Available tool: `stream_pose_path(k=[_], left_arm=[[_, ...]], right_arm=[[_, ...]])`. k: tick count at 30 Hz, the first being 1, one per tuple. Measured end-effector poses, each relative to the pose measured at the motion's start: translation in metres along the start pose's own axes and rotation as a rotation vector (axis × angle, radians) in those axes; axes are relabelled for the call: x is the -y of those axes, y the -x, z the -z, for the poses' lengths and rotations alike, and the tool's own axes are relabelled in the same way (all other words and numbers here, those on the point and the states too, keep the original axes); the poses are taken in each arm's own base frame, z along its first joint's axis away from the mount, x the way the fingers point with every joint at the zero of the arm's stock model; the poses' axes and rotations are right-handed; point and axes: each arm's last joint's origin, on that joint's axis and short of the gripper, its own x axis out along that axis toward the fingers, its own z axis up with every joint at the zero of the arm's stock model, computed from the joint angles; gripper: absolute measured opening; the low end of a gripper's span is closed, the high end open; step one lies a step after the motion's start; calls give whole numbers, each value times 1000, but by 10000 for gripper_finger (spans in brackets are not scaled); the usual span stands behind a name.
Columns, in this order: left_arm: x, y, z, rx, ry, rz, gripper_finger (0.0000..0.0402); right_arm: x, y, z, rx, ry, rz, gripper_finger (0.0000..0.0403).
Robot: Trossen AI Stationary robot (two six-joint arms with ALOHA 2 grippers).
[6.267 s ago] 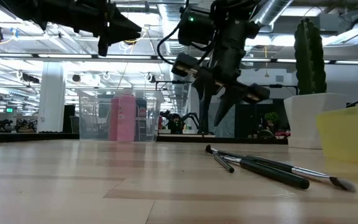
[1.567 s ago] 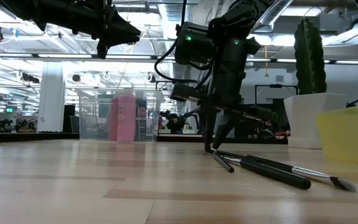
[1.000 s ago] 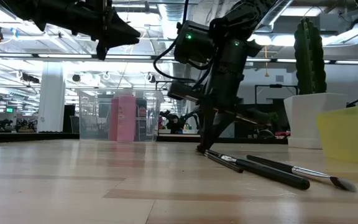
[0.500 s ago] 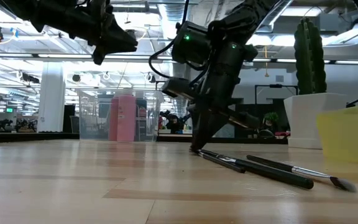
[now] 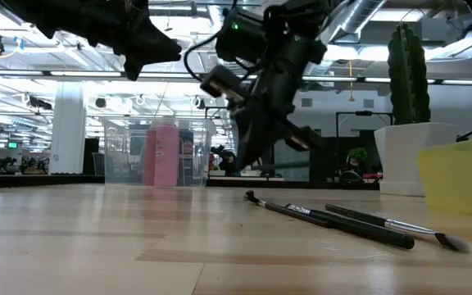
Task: Pick & Place Paint Supplies
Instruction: Put the eyeshadow brush into the yellow bin
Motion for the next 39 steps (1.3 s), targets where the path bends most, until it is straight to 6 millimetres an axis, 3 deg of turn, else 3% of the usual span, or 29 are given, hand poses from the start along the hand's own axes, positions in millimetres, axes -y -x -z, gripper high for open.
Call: stream_pose_path(k=[4, 15, 22, 27, 33, 39], left_arm=[[4, 0, 1, -5, -6, 19, 76], [13, 0, 4, -16, -13, 61, 76], [20, 1, 6, -25, -19, 95, 76], [25, 1, 7, -31, -24, 119, 76], [30, 2, 7, -24, -26, 145, 76], [31, 2, 7, -20, -25, 148, 76]], right_arm=[[-2, 15, -13, 18, 35, 49, 0], [5, 76, -76, 151, 121, 149, 0], [32, 109, -123, 258, 60, 165, 0], [53, 122, -145, 299, 30, 188, 0], [55, 121, -140, 263, 30, 219, 0], [29, 104, -100, 152, 86, 272, 0]])
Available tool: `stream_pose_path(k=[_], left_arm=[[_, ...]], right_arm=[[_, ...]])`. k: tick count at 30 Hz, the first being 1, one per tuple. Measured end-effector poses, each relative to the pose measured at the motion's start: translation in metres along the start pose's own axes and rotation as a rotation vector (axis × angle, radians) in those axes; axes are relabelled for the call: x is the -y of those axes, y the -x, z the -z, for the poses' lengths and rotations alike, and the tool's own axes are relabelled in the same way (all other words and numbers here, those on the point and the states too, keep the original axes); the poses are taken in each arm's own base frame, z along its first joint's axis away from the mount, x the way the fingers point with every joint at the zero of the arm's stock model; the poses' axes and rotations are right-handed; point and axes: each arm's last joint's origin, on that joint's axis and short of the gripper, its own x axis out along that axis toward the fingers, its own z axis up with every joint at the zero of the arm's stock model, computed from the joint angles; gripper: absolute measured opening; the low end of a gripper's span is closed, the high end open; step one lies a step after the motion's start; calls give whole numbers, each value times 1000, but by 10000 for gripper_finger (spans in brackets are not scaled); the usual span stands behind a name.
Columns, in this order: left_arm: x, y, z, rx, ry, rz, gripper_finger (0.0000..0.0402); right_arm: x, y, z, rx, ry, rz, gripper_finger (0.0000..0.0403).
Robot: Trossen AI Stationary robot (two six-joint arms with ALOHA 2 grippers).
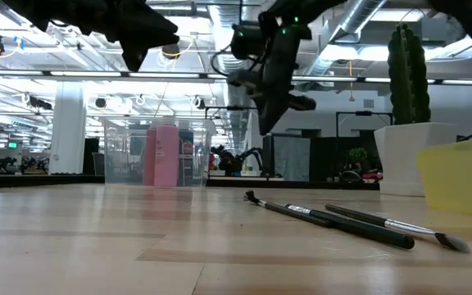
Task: Pick & Place Paint Supplies
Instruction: Put the eyeshadow brush into the yellow bin
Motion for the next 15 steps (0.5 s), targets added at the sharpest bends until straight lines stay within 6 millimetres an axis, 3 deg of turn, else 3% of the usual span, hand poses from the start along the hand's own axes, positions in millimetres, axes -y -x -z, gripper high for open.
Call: stream_pose_path(k=[8, 12, 15], left_arm=[[0, 0, 0, 0, 0, 0, 76], [0, 0, 0, 0, 1, 0, 76], [0, 0, 0, 0, 1, 0, 76]], right_arm=[[-53, 7, 81, -101, 50, 70, 0], [-67, 27, 114, -81, 1, 67, 0], [-67, 48, 138, -63, -71, 105, 0]])
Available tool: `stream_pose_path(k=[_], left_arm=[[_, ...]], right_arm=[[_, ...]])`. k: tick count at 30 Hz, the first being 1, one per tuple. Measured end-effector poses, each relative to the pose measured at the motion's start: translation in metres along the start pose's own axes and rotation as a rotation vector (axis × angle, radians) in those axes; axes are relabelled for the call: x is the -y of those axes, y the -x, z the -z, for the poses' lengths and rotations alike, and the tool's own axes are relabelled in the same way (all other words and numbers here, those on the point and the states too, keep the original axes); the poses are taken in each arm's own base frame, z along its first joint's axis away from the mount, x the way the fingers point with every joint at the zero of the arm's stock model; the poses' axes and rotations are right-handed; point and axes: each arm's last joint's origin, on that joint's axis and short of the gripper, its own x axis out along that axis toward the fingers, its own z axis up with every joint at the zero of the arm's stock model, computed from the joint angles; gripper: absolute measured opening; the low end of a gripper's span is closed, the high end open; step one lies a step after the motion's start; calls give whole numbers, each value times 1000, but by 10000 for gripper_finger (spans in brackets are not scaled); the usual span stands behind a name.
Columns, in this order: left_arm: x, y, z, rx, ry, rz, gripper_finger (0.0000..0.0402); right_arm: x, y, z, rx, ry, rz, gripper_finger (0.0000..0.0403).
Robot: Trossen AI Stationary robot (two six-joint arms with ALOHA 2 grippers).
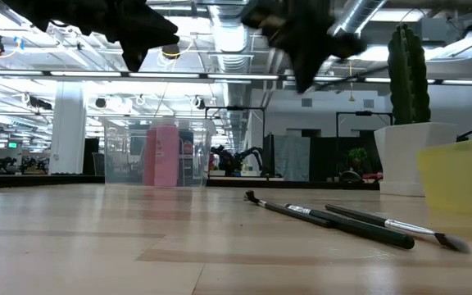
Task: Pick & Place Paint Supplies
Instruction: Put the eyeshadow brush into the yellow bin
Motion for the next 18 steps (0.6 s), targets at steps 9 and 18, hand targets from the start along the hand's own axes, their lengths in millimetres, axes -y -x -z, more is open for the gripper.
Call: stream_pose_path(k=[9, 18], left_arm=[[0, 0, 0, -1, -1, 0, 76], [0, 0, 0, 0, 26, 1, 76]], right_arm=[[26, 57, 74, 44, -165, 69, 0], [56, 69, 142, -18, -175, 93, 0]])
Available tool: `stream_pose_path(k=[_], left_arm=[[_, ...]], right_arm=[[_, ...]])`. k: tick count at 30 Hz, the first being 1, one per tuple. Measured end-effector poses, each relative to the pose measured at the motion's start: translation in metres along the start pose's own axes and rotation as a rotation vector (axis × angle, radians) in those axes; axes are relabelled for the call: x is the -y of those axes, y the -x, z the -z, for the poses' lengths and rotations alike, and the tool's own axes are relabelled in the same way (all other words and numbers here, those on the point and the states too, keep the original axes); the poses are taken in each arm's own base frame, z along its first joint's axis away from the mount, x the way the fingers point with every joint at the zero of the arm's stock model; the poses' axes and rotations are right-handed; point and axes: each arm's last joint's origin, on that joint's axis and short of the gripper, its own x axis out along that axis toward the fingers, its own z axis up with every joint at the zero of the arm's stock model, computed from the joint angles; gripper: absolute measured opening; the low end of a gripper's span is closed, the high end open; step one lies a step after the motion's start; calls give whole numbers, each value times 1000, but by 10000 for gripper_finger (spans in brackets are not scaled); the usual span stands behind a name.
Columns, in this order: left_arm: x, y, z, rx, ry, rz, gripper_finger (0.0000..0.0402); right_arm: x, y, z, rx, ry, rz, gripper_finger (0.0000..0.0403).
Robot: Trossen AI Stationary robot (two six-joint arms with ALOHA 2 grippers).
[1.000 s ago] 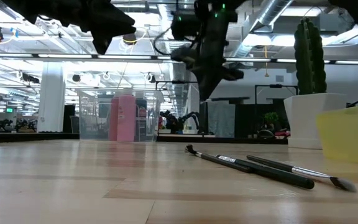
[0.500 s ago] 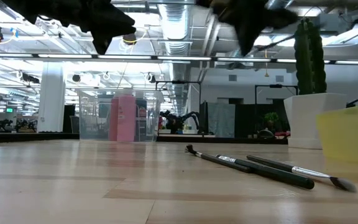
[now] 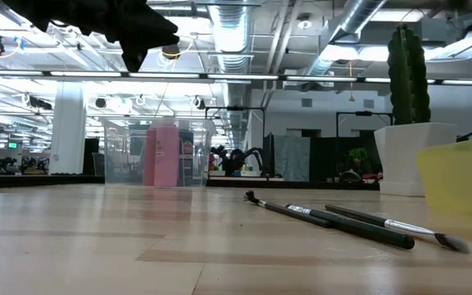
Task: Pick & Place Paint Supplies
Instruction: Put the eyeshadow brush into the yellow bin
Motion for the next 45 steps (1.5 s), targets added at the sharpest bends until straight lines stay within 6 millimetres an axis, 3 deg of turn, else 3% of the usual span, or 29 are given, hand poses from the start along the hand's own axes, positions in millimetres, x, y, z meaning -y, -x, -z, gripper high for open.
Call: stream_pose_path(k=[7, 16, 23, 33, 45], left_arm=[[0, 0, -1, 11, 8, 2, 76], [0, 0, -2, 24, 96, -18, 76], [0, 0, -2, 24, 152, -17, 76], [-1, 0, -2, 28, 158, -25, 76], [-1, 0, -2, 38, 158, -38, 76]], right_arm=[[37, -10, 30, -69, 11, 48, 0], [59, -45, 41, -64, 58, 58, 0], [68, -88, 36, -62, 26, 54, 0], [80, -128, 10, -57, -74, 47, 0], [85, -157, 3, -50, -102, 39, 0]])
